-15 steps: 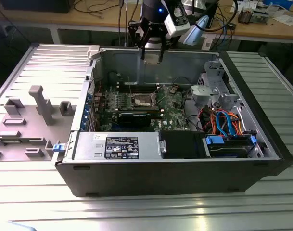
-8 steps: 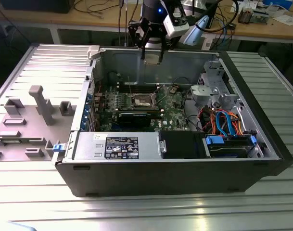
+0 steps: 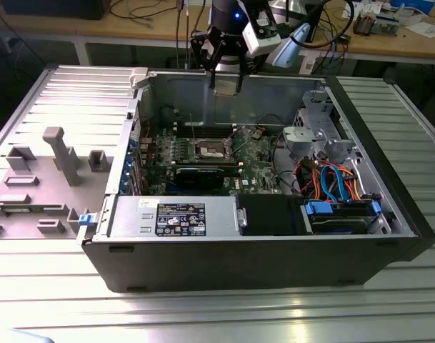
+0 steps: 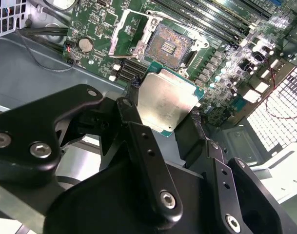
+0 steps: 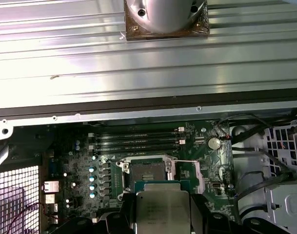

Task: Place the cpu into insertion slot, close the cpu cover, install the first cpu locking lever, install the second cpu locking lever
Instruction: 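Place the cpu into insertion slot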

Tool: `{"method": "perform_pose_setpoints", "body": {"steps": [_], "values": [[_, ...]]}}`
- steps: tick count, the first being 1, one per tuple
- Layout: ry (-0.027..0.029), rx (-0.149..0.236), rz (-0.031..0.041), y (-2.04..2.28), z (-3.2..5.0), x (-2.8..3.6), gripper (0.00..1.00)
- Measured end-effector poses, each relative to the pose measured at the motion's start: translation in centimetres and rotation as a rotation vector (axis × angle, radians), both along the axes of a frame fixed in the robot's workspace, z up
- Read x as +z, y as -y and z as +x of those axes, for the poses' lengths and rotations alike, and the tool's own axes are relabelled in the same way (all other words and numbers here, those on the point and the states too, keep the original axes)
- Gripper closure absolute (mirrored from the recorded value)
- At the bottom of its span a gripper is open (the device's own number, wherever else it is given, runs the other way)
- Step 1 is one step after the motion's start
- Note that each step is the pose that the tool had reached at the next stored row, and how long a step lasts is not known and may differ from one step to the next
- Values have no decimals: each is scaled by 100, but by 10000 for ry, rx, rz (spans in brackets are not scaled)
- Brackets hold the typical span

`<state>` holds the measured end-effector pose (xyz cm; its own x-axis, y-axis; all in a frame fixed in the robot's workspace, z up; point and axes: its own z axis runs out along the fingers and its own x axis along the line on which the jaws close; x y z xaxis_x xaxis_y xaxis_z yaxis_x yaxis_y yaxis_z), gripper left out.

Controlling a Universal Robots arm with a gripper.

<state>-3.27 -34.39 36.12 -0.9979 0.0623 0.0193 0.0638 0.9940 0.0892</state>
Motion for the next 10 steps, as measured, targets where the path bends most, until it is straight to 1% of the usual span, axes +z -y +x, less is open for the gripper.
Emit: {"method": "perform_pose_setpoints", "body": {"steps": [4,8,10], "values": [[1,-11,2,2,-1,-1,46],[-1,-355,-1,4,0,-10,46],[0,-437,-1,4,0,-11,46]]}}
